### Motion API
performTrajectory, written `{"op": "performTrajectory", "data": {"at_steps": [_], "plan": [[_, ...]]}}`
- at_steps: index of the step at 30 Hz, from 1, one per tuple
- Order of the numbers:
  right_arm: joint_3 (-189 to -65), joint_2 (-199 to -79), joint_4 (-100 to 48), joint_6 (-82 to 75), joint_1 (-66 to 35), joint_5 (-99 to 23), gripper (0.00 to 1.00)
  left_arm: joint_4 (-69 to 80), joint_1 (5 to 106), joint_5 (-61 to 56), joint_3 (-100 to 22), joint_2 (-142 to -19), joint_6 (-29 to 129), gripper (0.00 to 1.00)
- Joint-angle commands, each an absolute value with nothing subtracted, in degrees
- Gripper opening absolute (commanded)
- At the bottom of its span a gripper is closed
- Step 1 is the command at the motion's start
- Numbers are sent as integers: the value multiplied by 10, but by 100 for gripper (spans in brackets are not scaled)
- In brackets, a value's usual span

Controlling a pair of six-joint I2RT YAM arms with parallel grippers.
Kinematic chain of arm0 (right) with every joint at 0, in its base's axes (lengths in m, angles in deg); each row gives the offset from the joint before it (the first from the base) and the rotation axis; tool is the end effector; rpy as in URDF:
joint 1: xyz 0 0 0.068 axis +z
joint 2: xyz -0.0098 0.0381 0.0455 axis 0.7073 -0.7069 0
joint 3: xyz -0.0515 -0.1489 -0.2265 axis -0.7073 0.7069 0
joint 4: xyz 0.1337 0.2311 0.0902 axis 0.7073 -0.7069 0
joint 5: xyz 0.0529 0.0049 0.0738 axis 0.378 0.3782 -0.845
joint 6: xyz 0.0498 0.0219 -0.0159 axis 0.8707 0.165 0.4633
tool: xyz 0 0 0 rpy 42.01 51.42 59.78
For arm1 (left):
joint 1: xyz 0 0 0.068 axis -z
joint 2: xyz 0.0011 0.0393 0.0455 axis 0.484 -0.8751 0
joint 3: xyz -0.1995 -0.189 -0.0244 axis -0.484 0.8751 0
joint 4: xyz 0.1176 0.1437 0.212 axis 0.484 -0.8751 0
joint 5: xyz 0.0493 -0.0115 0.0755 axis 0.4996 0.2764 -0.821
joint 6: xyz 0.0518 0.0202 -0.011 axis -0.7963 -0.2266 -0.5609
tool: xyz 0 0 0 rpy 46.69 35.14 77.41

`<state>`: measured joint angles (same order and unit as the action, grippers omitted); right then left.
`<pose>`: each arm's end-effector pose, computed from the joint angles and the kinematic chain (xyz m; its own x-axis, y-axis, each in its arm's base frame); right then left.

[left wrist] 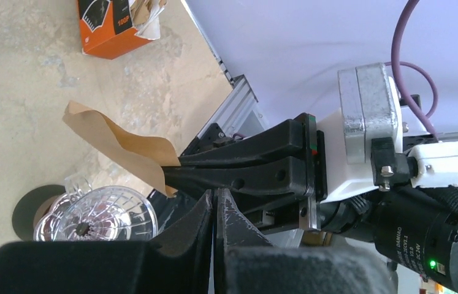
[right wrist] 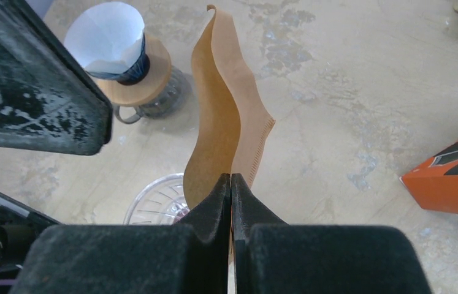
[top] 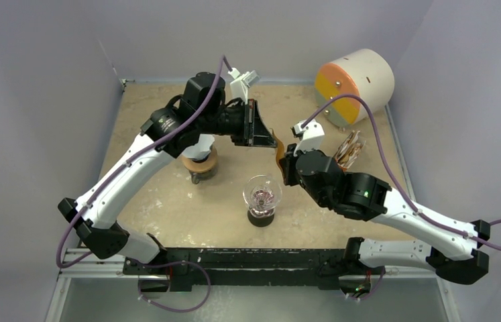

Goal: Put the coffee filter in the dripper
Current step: Place the coffee filter in the coffee dripper.

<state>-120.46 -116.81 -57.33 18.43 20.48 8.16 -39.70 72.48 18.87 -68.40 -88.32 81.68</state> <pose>0.1183 0.2004 0.4103 -0.3636 0.1219 -0.9235 -0.3446 0.9035 0.2550 0.2189 -0.2351 0.4738 -0.8538 -0.0084 -0.5205 0.4664 0.4317 -0.7721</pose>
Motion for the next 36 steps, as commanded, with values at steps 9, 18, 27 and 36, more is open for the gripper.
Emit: {"op": "performTrajectory", "data": {"at_steps": [9, 18, 27, 36], "plan": [[-1207, -1170, -499, 170, 218, 143, 0, -325, 726, 184, -659, -906, 871, 0], [-1202, -1173, -496, 174, 226, 169, 0, -341, 728, 158, -650, -907, 859, 0], [-1205, -1182, -487, 176, 239, 193, 0, -423, 729, 66, -678, -911, 804, 0], [-1236, -1216, -483, 190, 262, 197, 0, -464, 732, 28, -689, -915, 787, 0]]}}
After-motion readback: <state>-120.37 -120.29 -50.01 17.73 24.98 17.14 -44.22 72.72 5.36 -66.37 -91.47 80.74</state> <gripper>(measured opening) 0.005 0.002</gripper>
